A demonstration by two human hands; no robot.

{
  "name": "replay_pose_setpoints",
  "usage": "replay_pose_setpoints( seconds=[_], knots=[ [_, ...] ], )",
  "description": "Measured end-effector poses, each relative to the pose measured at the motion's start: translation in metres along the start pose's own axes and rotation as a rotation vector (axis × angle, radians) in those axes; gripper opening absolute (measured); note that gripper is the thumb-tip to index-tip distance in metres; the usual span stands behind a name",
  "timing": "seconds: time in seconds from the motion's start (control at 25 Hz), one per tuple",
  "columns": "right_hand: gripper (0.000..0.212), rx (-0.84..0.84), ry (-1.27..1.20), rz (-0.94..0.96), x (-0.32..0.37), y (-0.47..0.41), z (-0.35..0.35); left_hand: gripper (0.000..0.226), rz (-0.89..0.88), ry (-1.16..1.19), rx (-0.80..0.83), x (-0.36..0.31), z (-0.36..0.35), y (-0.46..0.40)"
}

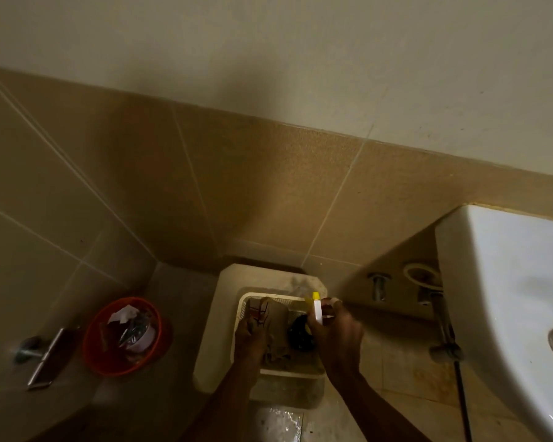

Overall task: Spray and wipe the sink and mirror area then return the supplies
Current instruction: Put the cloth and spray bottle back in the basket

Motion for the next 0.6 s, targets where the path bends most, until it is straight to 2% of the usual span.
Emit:
replay_pose_setpoints(
  seconds=[0.08, 0.16, 0.28, 0.4, 0.6],
  knots=[
    [0.018, 0.006, -0.017, -0.018, -0.002, 0.001, -0.006, 0.035, 0.005, -0.048, 0.017, 0.001, 0.000, 0.000],
    [0.021, 0.020, 0.054, -0.030, -0.002, 0.001, -0.010, 0.051, 0.040, -0.105, 0.058, 0.004, -0.001, 0.000],
    [0.039, 0.036, 0.201, -0.071, 0.004, 0.003, -0.004, 0.052, 0.032, -0.298, 0.039, -0.014, 0.004, 0.017],
    [0.058, 0.055, 0.258, -0.001, 0.035, 0.003, 0.016, 0.048, -0.223, -0.614, -0.089, -0.063, 0.014, 0.044],
    [0.053, 0.032, 0.230, 0.339, 0.155, 0.000, 0.080, 0.052, -0.788, -1.034, -0.297, -0.201, 0.020, 0.147]
  ],
)
Point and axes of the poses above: each hand's wrist, its own y-axis away from the middle knuckle, its own z-axis out of the back of the hand, x = y × z, the point moved 8 cm from there along -y, towards the middle knuckle
